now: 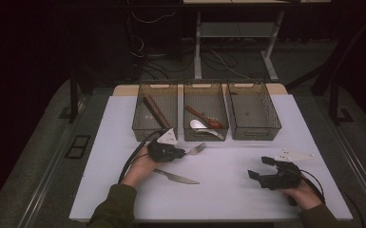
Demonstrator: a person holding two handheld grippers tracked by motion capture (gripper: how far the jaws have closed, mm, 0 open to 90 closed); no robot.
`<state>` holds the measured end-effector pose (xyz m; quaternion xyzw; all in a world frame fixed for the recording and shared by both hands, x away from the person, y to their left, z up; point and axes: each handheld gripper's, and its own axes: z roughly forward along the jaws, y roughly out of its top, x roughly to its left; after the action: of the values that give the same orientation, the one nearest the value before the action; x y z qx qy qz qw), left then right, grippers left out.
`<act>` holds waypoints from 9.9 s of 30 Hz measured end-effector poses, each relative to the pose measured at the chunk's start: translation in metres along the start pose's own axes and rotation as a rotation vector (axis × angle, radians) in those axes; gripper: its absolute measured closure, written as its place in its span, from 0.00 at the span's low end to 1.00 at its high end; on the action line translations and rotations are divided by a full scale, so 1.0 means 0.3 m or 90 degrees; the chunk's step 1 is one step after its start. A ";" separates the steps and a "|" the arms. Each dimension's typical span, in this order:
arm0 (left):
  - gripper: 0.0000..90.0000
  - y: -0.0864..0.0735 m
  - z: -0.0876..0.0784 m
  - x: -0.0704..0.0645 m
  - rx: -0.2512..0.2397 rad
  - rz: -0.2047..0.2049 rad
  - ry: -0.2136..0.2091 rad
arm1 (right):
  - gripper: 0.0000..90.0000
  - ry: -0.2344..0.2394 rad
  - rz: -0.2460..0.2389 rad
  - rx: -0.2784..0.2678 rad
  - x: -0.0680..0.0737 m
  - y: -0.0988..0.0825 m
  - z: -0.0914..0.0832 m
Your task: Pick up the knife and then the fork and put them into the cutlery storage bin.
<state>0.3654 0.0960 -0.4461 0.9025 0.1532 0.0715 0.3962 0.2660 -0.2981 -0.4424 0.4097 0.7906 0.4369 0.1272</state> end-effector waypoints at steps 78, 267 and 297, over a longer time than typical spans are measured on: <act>0.35 -0.079 -0.191 -0.229 -0.130 -0.113 0.038 | 0.97 0.096 0.045 -0.124 -0.138 0.434 0.006; 0.99 -0.252 -0.323 -0.200 0.096 -0.140 0.029 | 0.20 -0.015 -0.031 -0.026 0.007 -0.004 0.000; 0.86 -0.227 -0.265 -0.243 0.066 -0.051 -0.021 | 0.20 -0.016 -0.042 -0.017 0.012 -0.005 0.007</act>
<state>0.2619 0.1705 -0.4430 0.9159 0.1862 0.0323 0.3542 0.2641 -0.2945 -0.4444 0.3870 0.7963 0.4376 0.1570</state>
